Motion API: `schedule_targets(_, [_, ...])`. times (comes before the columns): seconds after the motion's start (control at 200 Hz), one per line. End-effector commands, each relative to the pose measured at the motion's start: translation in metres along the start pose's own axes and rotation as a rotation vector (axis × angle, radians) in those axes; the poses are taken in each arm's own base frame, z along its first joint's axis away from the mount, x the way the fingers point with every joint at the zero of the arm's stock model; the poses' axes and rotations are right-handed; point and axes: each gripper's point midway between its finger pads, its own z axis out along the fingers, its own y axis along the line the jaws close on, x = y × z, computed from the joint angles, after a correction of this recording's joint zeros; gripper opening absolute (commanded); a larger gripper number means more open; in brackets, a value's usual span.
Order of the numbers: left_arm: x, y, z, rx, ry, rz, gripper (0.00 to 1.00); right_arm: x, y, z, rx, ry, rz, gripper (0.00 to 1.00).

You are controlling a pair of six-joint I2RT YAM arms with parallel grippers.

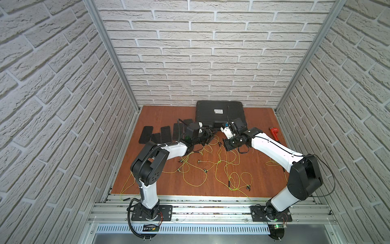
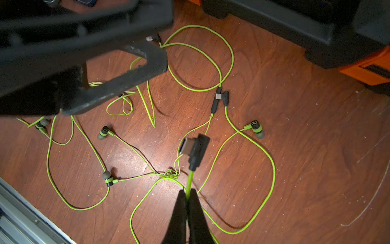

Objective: Plug wired earphones into phones
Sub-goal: Pick up the wired earphone from the center of the board.

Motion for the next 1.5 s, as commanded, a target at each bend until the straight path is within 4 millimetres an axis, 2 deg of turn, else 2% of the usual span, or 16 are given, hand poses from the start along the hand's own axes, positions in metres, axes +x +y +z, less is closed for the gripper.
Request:
schedule_targets(0.0, [0.008,-0.013,0.000,0.015,0.025,0.075,0.48,-0.021,0.010,-0.006,-0.021,-0.061,0.005,0.06])
schedule_targets(0.205, [0.020,-0.008,0.004,-0.030,0.071,0.110,0.45,-0.024,0.012,-0.002,-0.020,-0.060,0.001,0.06])
schedule_targets(0.385, [0.024,-0.012,0.005,0.000,0.073,0.099,0.56,-0.022,0.009,0.006,-0.002,-0.031,-0.001,0.06])
schedule_targets(0.585, [0.025,-0.012,0.004,0.002,0.074,0.105,0.55,-0.021,0.009,0.014,-0.007,-0.020,0.004,0.06])
schedule_targets(0.765, [0.030,-0.005,0.009,-0.006,0.101,0.100,0.44,-0.029,0.016,0.012,-0.047,-0.049,0.013,0.06])
schedule_targets(1.145, [0.031,0.001,0.011,-0.025,0.108,0.105,0.14,-0.025,0.015,0.015,-0.038,-0.036,0.014,0.06])
schedule_targets(1.495, [0.032,0.008,0.014,-0.030,0.115,0.119,0.00,-0.025,0.017,0.007,-0.068,-0.035,0.016,0.07])
